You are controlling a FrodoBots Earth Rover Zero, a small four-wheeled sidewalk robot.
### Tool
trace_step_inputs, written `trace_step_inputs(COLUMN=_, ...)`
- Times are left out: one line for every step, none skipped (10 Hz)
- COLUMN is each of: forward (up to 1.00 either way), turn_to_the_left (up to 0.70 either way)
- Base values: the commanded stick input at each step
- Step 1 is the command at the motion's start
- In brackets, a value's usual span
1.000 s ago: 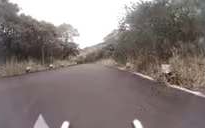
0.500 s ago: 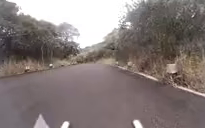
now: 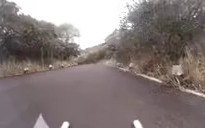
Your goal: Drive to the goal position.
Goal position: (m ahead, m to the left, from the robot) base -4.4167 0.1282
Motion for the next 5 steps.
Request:
trace_step_inputs(forward=0.5, turn_to_the_left=-0.5)
trace_step_inputs(forward=0.5, turn_to_the_left=-0.5)
trace_step_inputs(forward=0.5, turn_to_the_left=-0.5)
trace_step_inputs(forward=0.5, turn_to_the_left=-0.18)
trace_step_inputs(forward=0.5, turn_to_the_left=0.0)
